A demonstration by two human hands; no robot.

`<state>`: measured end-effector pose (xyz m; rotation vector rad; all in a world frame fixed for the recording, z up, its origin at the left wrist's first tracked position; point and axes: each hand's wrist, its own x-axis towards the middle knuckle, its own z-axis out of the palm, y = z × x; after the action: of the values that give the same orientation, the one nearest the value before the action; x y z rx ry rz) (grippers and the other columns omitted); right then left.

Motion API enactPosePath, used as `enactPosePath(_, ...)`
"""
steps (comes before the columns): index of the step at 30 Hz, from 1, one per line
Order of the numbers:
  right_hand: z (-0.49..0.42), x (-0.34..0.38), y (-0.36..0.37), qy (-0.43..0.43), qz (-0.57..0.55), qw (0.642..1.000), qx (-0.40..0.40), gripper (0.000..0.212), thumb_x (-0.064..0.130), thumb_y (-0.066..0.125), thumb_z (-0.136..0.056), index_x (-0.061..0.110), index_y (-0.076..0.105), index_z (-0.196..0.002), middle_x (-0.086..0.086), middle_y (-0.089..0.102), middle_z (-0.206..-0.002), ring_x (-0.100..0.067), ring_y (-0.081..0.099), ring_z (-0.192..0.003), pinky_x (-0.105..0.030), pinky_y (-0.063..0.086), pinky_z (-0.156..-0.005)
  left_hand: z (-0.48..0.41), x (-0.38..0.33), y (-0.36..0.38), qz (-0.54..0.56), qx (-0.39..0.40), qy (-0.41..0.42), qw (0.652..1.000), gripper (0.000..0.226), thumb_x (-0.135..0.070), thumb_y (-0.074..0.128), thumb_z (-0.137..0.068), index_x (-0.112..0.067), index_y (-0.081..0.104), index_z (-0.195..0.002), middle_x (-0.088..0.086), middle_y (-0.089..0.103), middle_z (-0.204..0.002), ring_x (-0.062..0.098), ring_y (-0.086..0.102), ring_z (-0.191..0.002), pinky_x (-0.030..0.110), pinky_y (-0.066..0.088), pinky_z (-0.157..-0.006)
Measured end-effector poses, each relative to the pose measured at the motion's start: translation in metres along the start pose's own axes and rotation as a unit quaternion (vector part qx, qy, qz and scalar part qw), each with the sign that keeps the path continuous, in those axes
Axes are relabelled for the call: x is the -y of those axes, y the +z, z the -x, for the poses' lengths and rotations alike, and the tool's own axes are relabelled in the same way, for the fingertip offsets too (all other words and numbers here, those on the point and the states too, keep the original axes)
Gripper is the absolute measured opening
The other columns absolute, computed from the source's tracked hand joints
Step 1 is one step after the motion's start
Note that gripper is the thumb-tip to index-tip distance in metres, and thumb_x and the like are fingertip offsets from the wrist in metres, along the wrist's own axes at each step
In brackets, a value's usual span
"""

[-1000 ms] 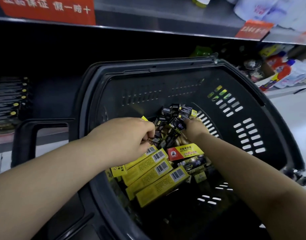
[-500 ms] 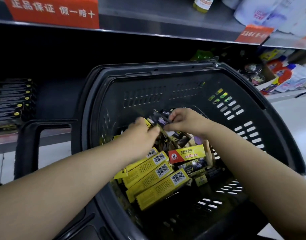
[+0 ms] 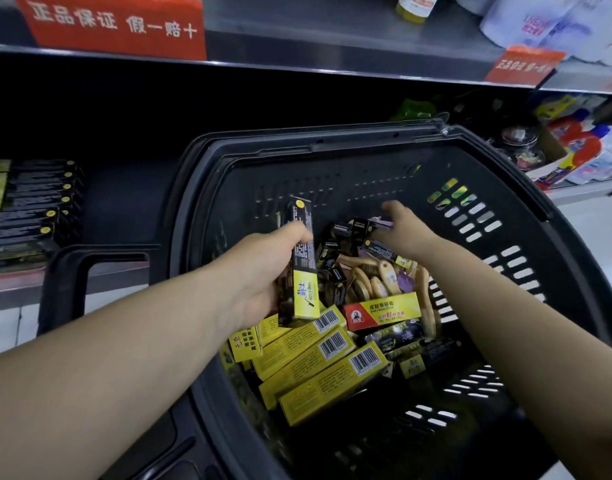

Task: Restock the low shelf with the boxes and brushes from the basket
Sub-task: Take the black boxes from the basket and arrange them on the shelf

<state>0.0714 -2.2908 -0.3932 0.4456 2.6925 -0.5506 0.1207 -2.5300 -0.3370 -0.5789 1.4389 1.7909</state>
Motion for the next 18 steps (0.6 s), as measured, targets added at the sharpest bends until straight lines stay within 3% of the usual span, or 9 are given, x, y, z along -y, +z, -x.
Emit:
enactPosePath(2,-0.01,-0.016,0.015,0.001,0.09,0.996,0.027,0.075,0.02,0.062,-0.089,0.014,0.016,-0.148,-0.016,0.027,-0.15,-0.034,0.046,-0.125,-0.036,0.042,-0.094,-0.002,0.0,0.001,0.011,-0.006,0.001,1.0,0.015,-0.023,0.056,-0.088,-0.009,0.057,-0.082,0.011,0.053,-0.073,0.023,0.053,-0.067,0.046,0.052,-0.085)
enactPosePath(4,-0.017,-0.026,0.031,-0.013,0.168,0.985,0.037,0.079,0.027,0.062,-0.089,0.016,0.013,-0.149,-0.015,0.023,-0.151,-0.037,0.047,-0.123,-0.041,0.044,-0.094,-0.003,0.0,0.0,0.01,-0.002,0.0,1.0,0.015,-0.023,0.055,-0.088,-0.009,0.058,-0.083,0.009,0.054,-0.071,0.021,0.053,-0.066,0.046,0.051,-0.086)
enactPosePath(8,-0.024,-0.026,0.043,-0.016,0.241,0.97,-0.032,0.062,0.021,0.057,-0.091,0.018,0.025,-0.144,-0.015,0.033,-0.135,-0.037,0.051,-0.113,-0.044,0.048,-0.079,-0.003,0.0,-0.001,0.005,0.01,-0.001,1.0,0.015,-0.023,0.054,-0.089,-0.009,0.059,-0.086,0.008,0.054,-0.076,0.021,0.052,-0.074,0.046,0.049,-0.092)
enactPosePath(12,-0.028,-0.026,0.045,-0.032,0.272,0.962,-0.006,0.063,0.021,0.061,-0.089,0.015,0.027,-0.141,-0.012,0.035,-0.142,-0.035,0.033,-0.129,-0.046,0.042,-0.097,-0.002,0.0,0.0,0.004,0.017,0.004,1.0,0.015,-0.022,0.053,-0.089,-0.009,0.06,-0.089,0.008,0.055,-0.081,0.022,0.054,-0.08,0.043,0.049,-0.09)
enactPosePath(14,-0.027,-0.024,0.046,-0.047,0.288,0.956,0.011,0.061,0.014,0.058,-0.089,0.013,0.025,-0.14,-0.012,0.039,-0.143,-0.034,0.035,-0.13,-0.045,0.044,-0.096,-0.002,0.0,0.0,0.007,0.016,0.007,1.0,0.015,-0.021,0.053,-0.09,-0.008,0.06,-0.09,0.009,0.058,-0.083,0.023,0.056,-0.08,0.041,0.05,-0.086)
enactPosePath(18,-0.015,-0.015,0.029,-0.108,0.361,0.926,-0.015,0.06,0.035,0.062,-0.085,0.015,0.039,-0.137,-0.01,0.051,-0.133,-0.03,0.047,-0.119,-0.036,0.043,-0.09,-0.003,0.001,-0.001,0.015,0.013,0.013,1.0,0.013,-0.02,0.051,-0.091,-0.009,0.058,-0.091,0.01,0.063,-0.082,0.02,0.062,-0.069,0.036,0.053,-0.077)
